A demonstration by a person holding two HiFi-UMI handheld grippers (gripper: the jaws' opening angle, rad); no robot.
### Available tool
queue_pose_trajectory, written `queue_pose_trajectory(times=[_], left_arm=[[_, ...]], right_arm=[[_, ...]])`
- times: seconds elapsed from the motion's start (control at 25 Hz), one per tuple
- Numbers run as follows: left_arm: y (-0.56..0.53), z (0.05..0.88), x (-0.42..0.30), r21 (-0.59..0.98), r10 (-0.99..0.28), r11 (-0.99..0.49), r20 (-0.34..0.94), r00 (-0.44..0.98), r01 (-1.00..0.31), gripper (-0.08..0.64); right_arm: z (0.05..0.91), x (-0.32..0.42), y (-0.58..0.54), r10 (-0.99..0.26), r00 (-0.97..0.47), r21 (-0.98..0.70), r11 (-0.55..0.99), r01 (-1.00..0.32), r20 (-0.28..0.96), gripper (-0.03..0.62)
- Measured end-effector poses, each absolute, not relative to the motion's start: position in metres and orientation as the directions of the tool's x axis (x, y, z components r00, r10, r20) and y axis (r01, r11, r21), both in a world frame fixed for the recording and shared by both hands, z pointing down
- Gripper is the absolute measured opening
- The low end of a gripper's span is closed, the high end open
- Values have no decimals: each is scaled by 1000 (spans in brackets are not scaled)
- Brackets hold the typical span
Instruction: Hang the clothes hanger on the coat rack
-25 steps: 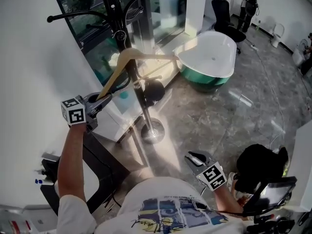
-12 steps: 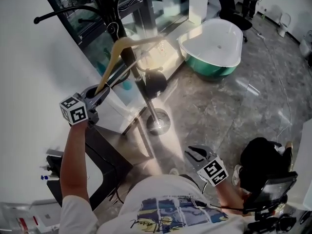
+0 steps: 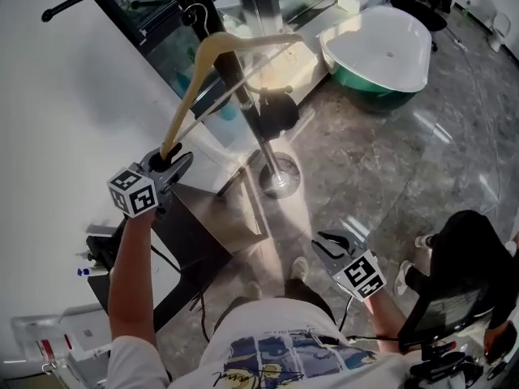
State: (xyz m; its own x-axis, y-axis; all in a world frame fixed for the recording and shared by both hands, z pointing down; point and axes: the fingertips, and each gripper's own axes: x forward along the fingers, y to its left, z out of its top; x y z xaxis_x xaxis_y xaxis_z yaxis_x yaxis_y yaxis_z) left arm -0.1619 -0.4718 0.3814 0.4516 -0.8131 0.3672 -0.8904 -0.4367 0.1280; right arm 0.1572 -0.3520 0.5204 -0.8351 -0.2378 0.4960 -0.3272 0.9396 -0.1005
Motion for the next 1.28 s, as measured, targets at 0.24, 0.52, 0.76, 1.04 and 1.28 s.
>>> queue_pose_trajectory(times=[0.24, 0.52, 0.76, 1.04, 1.28], left_arm=[[-411, 422, -174, 153, -820, -384, 398, 412, -911, 198], [-307, 438, -170, 121, -844, -392, 347, 409, -912, 182], [-213, 431, -143, 125, -835, -445, 301, 461, -887, 126], [-110, 427, -118, 113, -792, -536, 278, 544, -837, 15], [-44, 402, -106, 170, -740, -611, 225, 634, -773, 2]], right_arm=[[536, 119, -338, -177, -842, -100, 960, -263, 510, 89], [527, 62, -291, -190, -833, -4, 974, -225, 520, 89], [492, 24, -242, -243, -836, 66, 968, -243, 493, 78], [472, 3, -160, -327, -829, 125, 944, -304, 453, 27], [451, -15, -93, -343, -818, 139, 939, -315, 461, 2]])
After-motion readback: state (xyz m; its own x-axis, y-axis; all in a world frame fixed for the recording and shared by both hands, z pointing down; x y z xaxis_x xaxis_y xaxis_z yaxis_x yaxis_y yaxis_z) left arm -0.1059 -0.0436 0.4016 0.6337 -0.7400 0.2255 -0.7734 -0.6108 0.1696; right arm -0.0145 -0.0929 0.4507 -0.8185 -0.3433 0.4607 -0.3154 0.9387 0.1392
